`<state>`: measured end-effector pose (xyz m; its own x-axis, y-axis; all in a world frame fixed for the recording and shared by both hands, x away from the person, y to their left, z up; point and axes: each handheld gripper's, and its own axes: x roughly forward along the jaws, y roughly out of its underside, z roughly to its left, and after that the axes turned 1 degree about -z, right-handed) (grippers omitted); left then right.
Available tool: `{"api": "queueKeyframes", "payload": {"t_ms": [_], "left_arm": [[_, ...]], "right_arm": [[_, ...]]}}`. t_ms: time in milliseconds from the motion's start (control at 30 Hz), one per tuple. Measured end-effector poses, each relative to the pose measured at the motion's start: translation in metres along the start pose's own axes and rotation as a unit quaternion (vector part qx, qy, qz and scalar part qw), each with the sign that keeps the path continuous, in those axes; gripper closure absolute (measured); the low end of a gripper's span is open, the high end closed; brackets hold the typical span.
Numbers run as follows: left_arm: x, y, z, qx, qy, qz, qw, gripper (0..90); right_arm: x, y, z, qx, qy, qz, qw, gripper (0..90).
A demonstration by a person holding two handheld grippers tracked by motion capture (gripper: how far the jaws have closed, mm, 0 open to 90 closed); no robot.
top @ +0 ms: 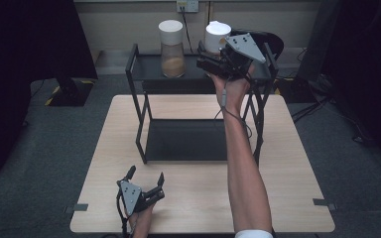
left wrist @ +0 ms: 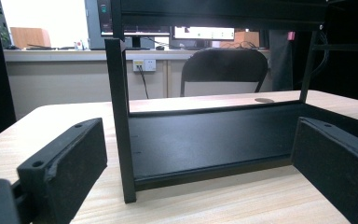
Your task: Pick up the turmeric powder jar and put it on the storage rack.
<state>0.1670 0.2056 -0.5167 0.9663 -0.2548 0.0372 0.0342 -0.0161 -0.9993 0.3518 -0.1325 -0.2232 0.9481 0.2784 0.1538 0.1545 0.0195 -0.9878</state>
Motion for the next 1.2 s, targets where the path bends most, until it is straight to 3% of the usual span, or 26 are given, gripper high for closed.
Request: {"api": "queueKeyframes", "payload": {"t_ms": [233,500,1200], "left_arm": [[0.000,0.000,0.000,0.000,0.000,0.000,1.0000,2.9],[0.000,0.000,0.000,0.000,0.001,0.000,1.0000,2.9],[0.000,0.000,0.000,0.000,0.001,0.000,1.0000,2.9]], "right_arm": [[-0.009,0.003,0.005,-0.015,0.005,-0.008,0.9998,0.0],[-0.018,0.005,0.004,-0.014,0.006,-0.011,0.9998,0.0],[-0.049,0.014,0.002,0.004,-0.010,-0.024,0.9996,0.0]]}}
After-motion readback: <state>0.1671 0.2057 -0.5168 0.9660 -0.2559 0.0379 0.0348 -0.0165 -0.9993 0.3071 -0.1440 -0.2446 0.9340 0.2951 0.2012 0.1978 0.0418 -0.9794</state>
